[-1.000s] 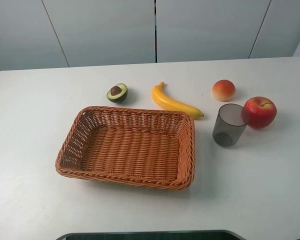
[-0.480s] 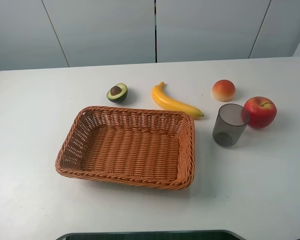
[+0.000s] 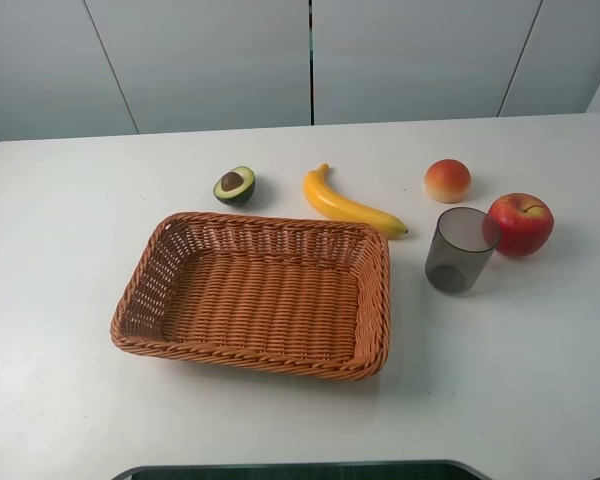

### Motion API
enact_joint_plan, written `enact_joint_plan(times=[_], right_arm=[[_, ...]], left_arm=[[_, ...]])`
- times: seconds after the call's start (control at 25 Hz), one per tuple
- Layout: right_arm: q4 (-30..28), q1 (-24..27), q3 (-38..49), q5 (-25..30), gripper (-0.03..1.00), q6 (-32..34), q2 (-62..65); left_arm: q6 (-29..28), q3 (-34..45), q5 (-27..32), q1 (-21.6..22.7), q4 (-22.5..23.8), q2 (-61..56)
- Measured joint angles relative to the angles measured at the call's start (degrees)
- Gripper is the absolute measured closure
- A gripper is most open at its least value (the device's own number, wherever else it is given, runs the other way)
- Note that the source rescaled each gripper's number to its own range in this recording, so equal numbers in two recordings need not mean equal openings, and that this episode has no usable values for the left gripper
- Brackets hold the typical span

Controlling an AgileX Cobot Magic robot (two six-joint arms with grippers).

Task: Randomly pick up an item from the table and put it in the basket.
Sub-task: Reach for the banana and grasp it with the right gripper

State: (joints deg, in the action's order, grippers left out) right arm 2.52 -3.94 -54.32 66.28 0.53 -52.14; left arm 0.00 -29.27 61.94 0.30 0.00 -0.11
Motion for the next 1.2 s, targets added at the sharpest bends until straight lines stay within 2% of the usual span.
enact_joint_plan(times=[0.2,0.52,0.96,1.2], right_arm=[[-0.14,-7.58,-6.7,-0.1,-0.03,0.0,-12.63],[1.91,-14.87,-16.36,-2.92,-0.03,0.0,-33.7],[2.81,-23.46,-37.78,-3.04,-0.03,1.82,-56.78],[2.81,-26.42,-48.66,-0.85,-0.03,2.21,-67.52]], left_arm=[[0.0,0.0,0.0,0.0,0.0,0.0],[0.0,0.0,0.0,0.0,0.0,0.0],[0.0,0.0,0.0,0.0,0.0,0.0],[0.0,0.0,0.0,0.0,0.0,0.0]])
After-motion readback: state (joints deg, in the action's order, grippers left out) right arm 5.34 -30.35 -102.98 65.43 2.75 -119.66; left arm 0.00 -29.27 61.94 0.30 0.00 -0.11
